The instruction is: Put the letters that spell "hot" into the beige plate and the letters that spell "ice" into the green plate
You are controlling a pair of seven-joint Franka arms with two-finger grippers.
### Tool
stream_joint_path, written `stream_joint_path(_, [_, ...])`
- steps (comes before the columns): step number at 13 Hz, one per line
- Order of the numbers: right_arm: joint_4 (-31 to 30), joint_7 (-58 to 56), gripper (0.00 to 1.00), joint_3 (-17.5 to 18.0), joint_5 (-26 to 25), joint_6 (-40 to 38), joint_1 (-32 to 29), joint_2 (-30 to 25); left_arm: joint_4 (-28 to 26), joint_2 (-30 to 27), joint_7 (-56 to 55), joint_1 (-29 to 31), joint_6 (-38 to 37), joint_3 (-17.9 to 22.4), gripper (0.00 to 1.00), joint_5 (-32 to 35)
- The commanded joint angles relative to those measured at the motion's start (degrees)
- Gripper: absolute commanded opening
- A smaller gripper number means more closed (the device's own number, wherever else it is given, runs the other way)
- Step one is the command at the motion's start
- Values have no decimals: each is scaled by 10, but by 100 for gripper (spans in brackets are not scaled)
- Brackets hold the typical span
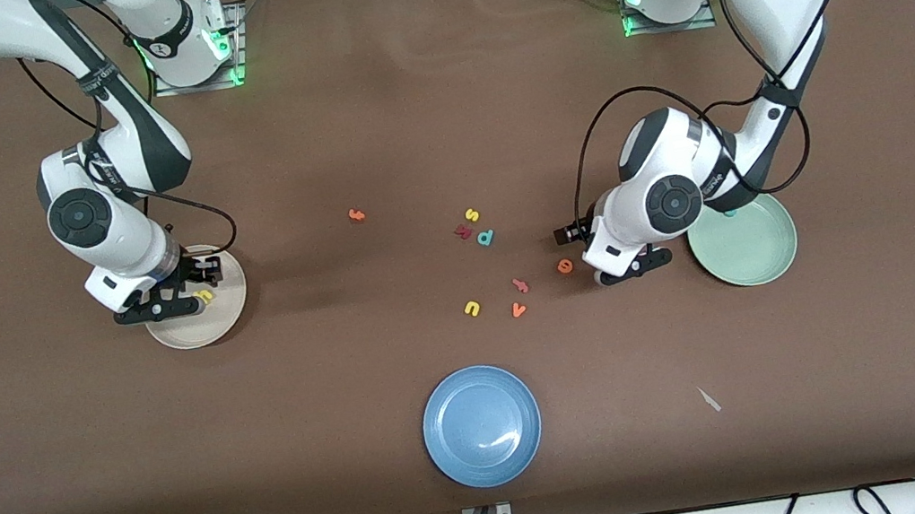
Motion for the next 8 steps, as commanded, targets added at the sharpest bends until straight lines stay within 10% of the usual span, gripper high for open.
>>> stream_joint_path(1, [-14, 59, 76, 36, 33, -5, 6, -15, -15, 1, -9, -6, 25, 2, 90, -2])
stream_joint_path(8, [-13, 389, 76, 52, 34, 72, 170, 19, -49, 8, -16, -7, 78, 4, 78, 35])
